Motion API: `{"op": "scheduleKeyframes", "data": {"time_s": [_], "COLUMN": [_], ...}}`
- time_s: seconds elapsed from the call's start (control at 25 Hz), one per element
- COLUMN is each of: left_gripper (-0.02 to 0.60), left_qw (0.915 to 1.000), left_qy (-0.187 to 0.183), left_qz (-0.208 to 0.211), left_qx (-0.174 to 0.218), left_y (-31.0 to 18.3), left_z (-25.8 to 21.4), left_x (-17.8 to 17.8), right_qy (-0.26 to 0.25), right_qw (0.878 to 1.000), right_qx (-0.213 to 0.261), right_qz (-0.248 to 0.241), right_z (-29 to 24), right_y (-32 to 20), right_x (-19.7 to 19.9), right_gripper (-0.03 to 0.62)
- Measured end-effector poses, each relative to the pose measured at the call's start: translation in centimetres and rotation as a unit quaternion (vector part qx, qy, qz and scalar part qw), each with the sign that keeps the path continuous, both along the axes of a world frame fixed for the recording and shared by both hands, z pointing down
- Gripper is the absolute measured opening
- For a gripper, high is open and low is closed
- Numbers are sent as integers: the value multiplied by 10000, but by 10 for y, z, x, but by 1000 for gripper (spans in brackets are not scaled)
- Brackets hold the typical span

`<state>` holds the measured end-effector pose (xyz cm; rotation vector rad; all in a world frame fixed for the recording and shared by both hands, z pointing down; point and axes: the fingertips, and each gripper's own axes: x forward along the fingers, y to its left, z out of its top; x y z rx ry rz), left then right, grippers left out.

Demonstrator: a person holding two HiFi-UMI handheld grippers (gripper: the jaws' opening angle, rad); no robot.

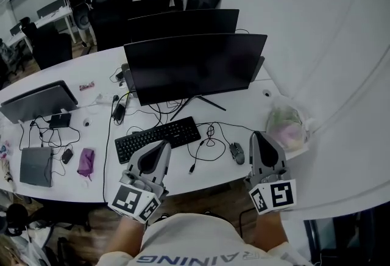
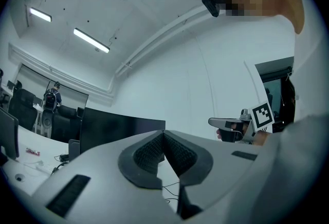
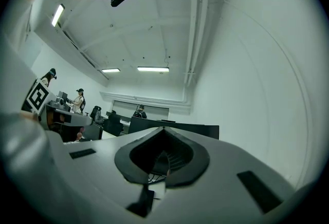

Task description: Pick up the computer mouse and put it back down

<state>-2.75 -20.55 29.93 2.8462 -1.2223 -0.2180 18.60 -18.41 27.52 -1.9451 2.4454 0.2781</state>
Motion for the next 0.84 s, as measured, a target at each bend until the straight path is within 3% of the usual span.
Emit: {"op": "scheduleKeyframes", "data": {"time_s": [0.84], "left_gripper": [8], "left_qw": [9999], "left_qy": [22], "left_qz": [-43], "left_qx": [-106], "left_y": [21], "left_z": [6], "left_x": [0], "right_qy": [185], "right_qw": [9992], "right_qx": [-331], "right_qz": [-141], "right_z": [16], "right_y": [13], "right_x": [0], "right_gripper": [20]}}
